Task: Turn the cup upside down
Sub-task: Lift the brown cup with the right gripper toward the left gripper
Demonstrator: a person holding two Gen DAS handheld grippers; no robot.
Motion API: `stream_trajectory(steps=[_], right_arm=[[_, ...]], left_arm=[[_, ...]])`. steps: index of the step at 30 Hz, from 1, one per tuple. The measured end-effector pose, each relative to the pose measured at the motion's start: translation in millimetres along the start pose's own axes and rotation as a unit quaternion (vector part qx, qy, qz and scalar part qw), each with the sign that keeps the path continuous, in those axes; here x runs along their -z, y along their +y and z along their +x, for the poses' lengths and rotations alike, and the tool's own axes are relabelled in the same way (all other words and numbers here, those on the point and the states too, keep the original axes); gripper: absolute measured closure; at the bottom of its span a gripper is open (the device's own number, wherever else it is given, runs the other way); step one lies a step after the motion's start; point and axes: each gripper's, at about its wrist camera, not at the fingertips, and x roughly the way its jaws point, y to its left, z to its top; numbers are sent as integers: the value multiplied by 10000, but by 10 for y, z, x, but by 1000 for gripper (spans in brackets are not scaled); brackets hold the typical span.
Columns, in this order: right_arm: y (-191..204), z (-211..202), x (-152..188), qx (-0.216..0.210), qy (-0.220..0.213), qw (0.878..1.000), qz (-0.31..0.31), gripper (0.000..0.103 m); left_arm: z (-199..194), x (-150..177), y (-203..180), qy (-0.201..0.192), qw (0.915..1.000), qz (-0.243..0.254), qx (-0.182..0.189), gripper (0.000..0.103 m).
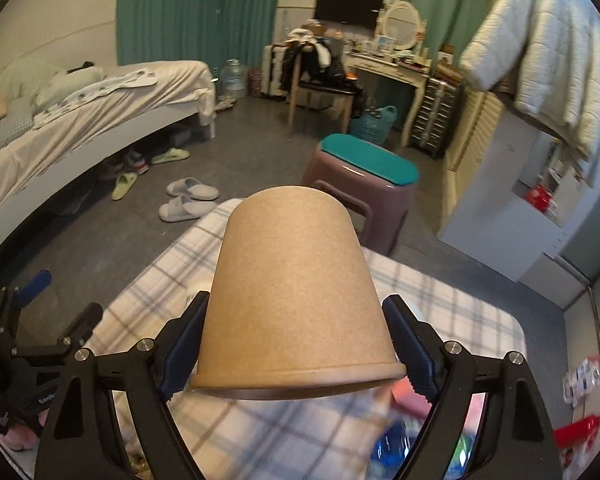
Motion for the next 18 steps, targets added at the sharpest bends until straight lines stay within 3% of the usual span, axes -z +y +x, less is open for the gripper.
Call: stream_trajectory(steps=[7, 12, 18], right_arm=[[144, -186, 605, 177, 309, 9985, 404, 18], [127, 27, 1018, 414, 569, 9922, 1031, 18], [107, 231, 1222, 532, 717, 9864, 1380, 18]], left_arm=[[-336, 118, -17, -102, 9997, 158, 182, 0], [-454, 279, -56, -38, 9991, 328, 250, 0], [-471, 389, -48, 57, 9988, 427, 237, 0]])
